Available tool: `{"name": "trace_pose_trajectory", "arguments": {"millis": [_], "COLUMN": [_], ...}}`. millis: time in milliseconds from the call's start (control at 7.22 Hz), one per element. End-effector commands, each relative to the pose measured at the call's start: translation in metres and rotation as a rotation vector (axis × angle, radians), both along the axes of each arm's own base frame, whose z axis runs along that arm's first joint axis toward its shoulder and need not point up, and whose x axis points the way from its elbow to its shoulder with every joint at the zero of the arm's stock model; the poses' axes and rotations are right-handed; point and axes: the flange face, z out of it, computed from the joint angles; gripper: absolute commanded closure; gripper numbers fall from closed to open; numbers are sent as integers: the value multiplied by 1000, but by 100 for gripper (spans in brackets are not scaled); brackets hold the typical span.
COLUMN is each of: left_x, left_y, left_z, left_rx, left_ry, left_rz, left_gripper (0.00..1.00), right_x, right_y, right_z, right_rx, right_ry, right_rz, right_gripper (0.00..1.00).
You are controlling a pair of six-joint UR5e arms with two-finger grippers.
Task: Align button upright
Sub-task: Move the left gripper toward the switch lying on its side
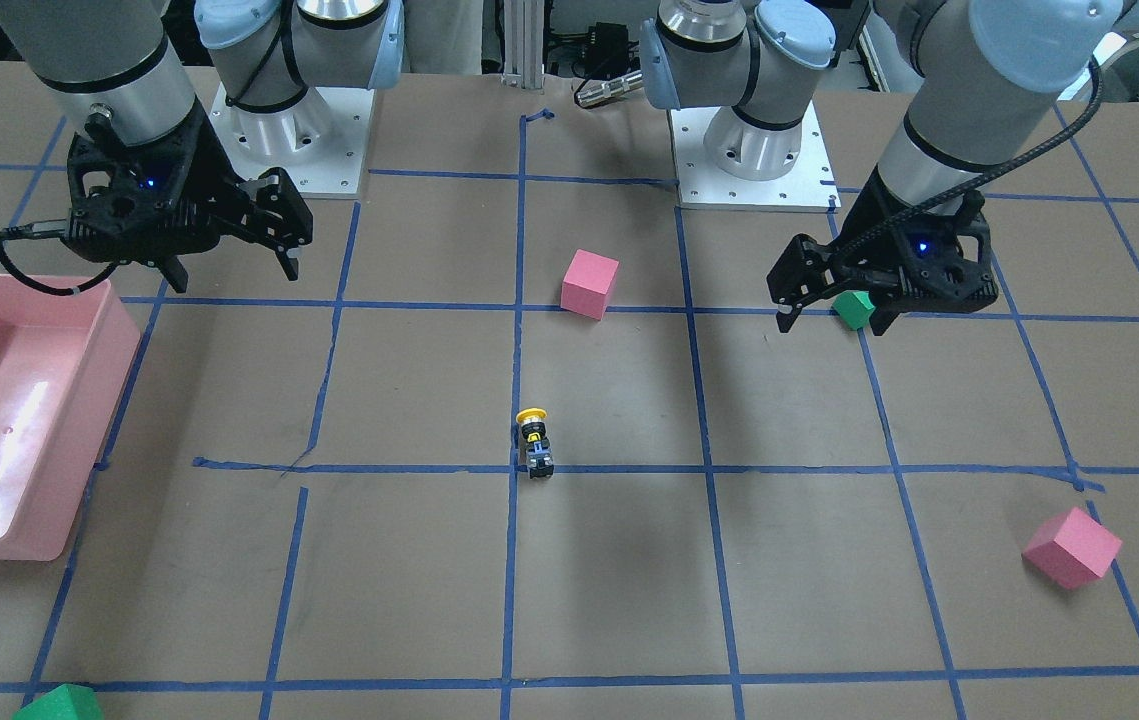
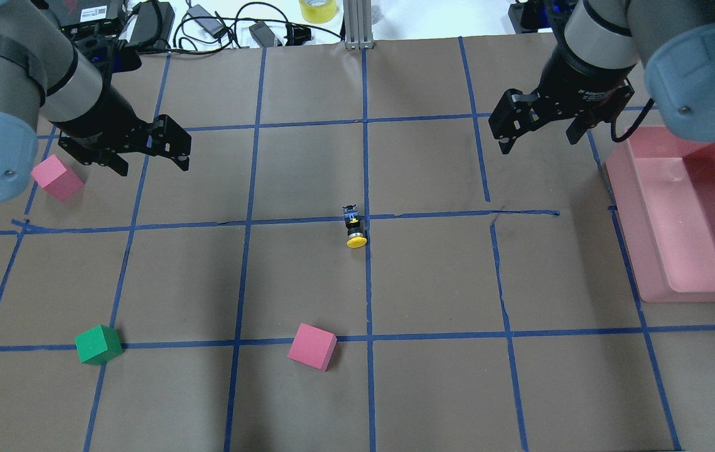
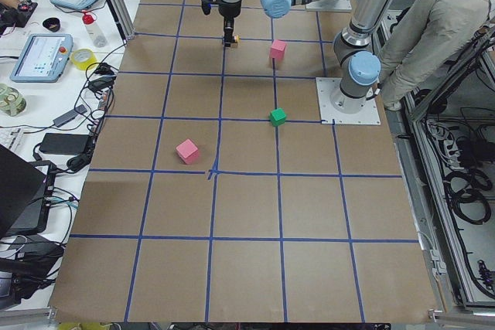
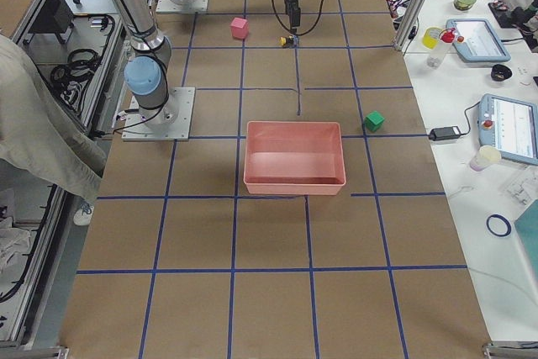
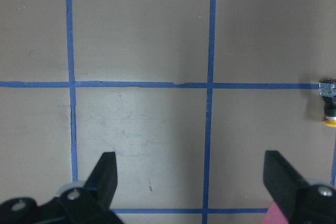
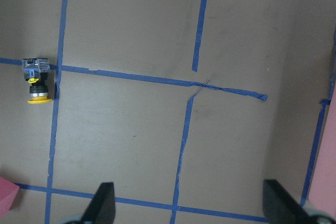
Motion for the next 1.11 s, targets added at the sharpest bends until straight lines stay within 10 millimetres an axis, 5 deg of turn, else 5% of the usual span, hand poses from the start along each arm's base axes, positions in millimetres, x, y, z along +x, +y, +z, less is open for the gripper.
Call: {"name": "trace_pose_trajectory", "arguments": {"millis": [0, 139, 970], "left_x": [-41, -62, -88], "left_y": [1, 4, 10], "left_z": [-16, -27, -46], "left_rx": [-28, -28, -13], "left_ry": [81, 88, 90], "left_rz": [-22, 12, -30], "left_gripper": [0, 0, 0], "right_x": [0, 0, 0], "right_y": [0, 1, 1], "right_z": [0, 1, 1], "right_rx": [-1, -4, -2], "right_ry": [-2, 0, 0], "right_rz": [0, 0, 2], "right_gripper": [0, 0, 0]}}
